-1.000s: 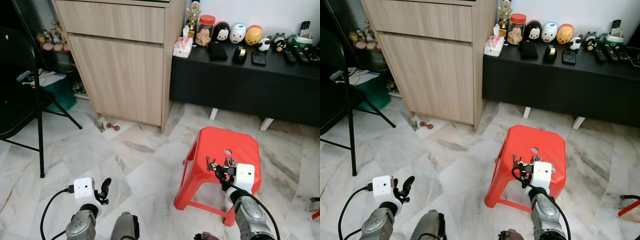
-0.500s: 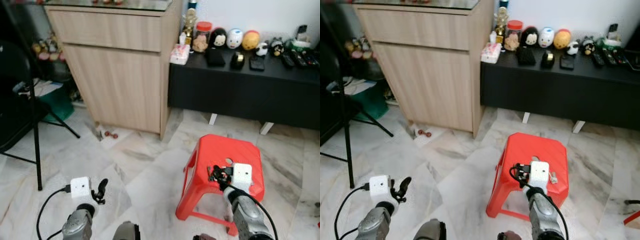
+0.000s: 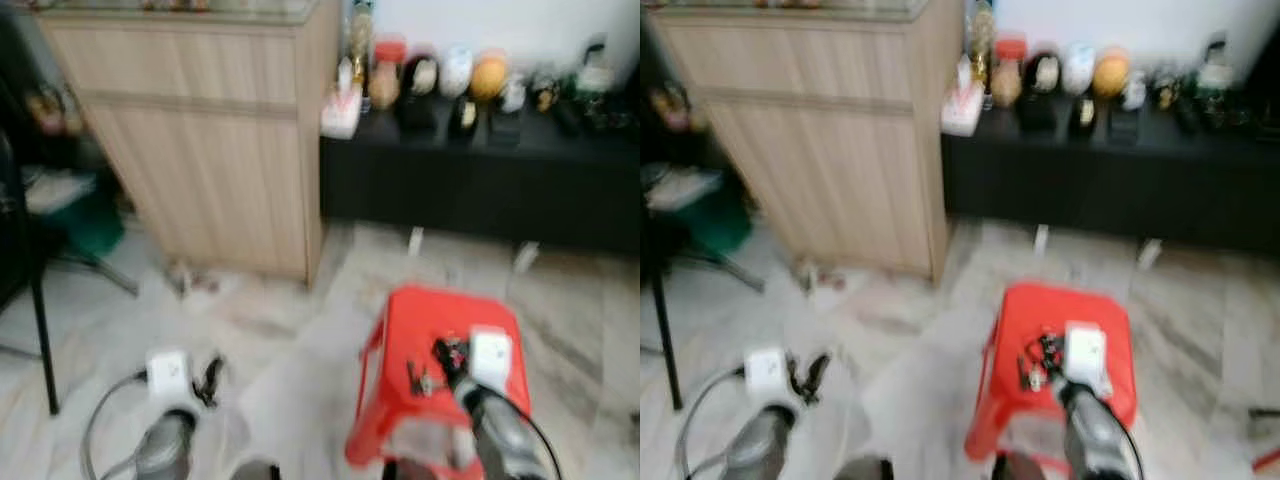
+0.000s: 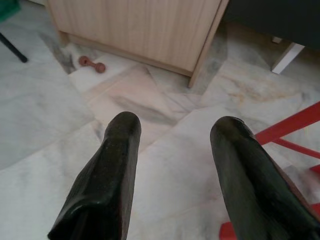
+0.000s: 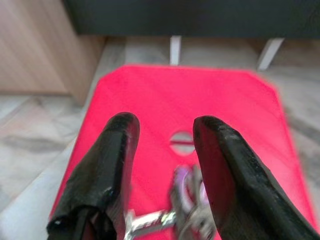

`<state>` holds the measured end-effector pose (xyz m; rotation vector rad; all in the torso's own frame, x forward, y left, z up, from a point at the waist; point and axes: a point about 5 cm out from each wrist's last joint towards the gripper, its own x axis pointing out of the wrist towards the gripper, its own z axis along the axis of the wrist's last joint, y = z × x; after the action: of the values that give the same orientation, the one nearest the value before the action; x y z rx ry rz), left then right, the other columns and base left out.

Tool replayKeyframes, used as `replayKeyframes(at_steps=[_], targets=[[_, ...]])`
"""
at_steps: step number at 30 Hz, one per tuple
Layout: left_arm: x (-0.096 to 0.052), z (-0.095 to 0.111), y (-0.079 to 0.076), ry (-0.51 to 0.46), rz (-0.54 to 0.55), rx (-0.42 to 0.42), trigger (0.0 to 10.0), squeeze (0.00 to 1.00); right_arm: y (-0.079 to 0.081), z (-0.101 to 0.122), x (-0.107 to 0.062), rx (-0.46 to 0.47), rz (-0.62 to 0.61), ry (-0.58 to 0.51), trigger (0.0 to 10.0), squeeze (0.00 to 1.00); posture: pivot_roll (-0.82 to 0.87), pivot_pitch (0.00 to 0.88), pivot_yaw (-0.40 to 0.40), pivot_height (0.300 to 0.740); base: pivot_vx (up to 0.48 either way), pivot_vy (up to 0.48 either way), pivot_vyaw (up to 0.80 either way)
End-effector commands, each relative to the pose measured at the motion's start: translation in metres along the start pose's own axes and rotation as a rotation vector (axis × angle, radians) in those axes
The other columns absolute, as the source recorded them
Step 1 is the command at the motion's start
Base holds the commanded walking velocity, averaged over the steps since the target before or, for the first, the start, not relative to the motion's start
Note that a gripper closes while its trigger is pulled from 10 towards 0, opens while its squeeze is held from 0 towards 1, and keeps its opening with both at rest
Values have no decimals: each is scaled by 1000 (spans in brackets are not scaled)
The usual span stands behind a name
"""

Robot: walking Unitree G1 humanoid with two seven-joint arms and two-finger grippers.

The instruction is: Hang keys on a hook

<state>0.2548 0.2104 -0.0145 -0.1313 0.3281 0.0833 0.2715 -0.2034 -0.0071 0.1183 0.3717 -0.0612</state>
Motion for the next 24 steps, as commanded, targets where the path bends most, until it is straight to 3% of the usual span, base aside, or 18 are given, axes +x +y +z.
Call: replayKeyframes(at_steps=[1,12,17,20,21,22,23,24], targets=[[-4,-5,12,36,32,7,10000,0,10,-2,1,11,23,10,10000,0,91,95,-27,642,0,0,0],[-7,-11,15,72,34,1,10000,0,2,-14,-2,-66,68,124,10000,0,90,101,-25,642,0,0,0],[-8,-14,16,89,35,2,10000,0,3,-21,-3,-207,156,221,10000,0,92,104,-26,642,0,0,0],[-8,-15,16,95,35,-1,10000,0,3,-27,-6,-232,198,261,10000,0,100,108,-22,642,0,0,0],[-9,-15,16,96,35,-1,10000,0,3,-28,-6,-235,204,265,10000,153,100,108,-22,642,0,0,0],[-9,-15,17,98,34,-1,10000,0,3,-28,-7,-240,207,270,10000,153,104,112,-20,642,0,0,0],[-9,-16,18,104,36,0,10000,0,2,-30,-7,-251,213,280,10000,929,104,114,-18,642,0,0,0],[-10,-17,22,114,38,0,10000,0,1,-30,-8,-265,215,288,10000,1000,107,118,-16,642,0,0,0]])
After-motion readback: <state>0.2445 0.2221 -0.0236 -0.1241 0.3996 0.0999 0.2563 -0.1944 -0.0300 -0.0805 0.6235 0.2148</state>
